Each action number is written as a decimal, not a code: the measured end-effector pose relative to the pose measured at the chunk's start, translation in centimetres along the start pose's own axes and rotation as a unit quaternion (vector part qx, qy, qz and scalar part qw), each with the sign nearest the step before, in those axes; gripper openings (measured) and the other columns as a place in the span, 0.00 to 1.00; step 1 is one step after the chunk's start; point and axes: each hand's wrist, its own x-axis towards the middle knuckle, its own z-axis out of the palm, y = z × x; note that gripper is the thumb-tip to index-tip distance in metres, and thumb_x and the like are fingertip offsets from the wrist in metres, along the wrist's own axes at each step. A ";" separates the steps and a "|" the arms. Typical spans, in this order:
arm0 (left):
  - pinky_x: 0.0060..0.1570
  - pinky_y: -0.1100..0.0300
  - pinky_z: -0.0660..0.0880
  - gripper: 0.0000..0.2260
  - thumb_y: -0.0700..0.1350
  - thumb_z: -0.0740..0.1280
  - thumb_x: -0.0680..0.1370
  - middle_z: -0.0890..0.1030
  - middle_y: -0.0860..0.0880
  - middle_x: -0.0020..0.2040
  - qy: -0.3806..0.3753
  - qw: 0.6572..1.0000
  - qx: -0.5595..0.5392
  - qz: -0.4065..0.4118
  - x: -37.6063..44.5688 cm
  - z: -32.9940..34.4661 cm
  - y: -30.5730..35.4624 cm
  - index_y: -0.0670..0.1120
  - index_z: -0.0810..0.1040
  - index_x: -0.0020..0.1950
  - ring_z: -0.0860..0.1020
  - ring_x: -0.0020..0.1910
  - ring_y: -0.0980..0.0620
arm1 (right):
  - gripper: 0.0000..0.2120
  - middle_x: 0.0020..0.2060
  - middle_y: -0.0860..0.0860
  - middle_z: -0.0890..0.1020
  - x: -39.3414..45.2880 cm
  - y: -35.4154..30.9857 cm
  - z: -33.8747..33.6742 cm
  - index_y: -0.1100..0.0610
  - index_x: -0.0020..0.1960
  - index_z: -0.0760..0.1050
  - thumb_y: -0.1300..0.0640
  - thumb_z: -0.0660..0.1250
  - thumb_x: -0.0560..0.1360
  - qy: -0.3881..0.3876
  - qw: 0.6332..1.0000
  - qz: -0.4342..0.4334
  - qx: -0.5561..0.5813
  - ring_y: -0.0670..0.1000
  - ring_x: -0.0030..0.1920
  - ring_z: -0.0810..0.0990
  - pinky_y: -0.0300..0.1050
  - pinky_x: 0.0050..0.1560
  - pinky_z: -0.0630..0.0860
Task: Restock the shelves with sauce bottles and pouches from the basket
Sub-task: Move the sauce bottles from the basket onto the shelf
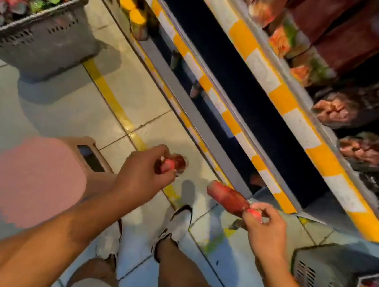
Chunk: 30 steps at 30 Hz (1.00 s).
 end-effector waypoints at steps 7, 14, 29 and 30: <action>0.28 0.67 0.65 0.12 0.59 0.66 0.70 0.77 0.56 0.31 -0.003 0.995 -0.041 0.094 10.1 10.3 -8.3 0.51 0.77 0.44 0.74 0.30 0.56 | 0.08 0.35 0.49 0.83 9.1 9.8 8.0 0.53 0.50 0.82 0.60 0.70 0.72 0.118 0.990 -0.073 0.001 0.51 0.34 0.83 0.41 0.34 0.80; 0.30 0.58 0.68 0.05 0.48 0.71 0.73 0.75 0.51 0.29 -0.009 0.984 -0.059 0.170 17.8 18.9 -11.7 0.50 0.77 0.42 0.70 0.28 0.54 | 0.11 0.49 0.49 0.81 15.3 13.4 9.2 0.49 0.52 0.81 0.57 0.67 0.72 0.184 0.934 -0.272 -0.141 0.39 0.52 0.78 0.27 0.55 0.68; 0.33 0.56 0.70 0.08 0.53 0.70 0.76 0.76 0.54 0.30 -0.092 0.948 0.006 0.306 25.9 31.4 -7.0 0.50 0.77 0.41 0.75 0.32 0.55 | 0.11 0.46 0.51 0.80 22.0 17.5 9.8 0.51 0.57 0.82 0.58 0.71 0.75 0.259 0.927 -0.225 -0.149 0.39 0.46 0.75 0.31 0.47 0.71; 0.33 0.54 0.70 0.10 0.53 0.70 0.76 0.76 0.52 0.30 -0.096 0.945 0.012 0.311 26.1 31.9 -6.8 0.49 0.77 0.41 0.75 0.32 0.53 | 0.08 0.43 0.51 0.80 22.6 17.4 9.8 0.53 0.55 0.81 0.57 0.71 0.76 0.263 0.926 -0.226 -0.151 0.43 0.43 0.75 0.39 0.46 0.74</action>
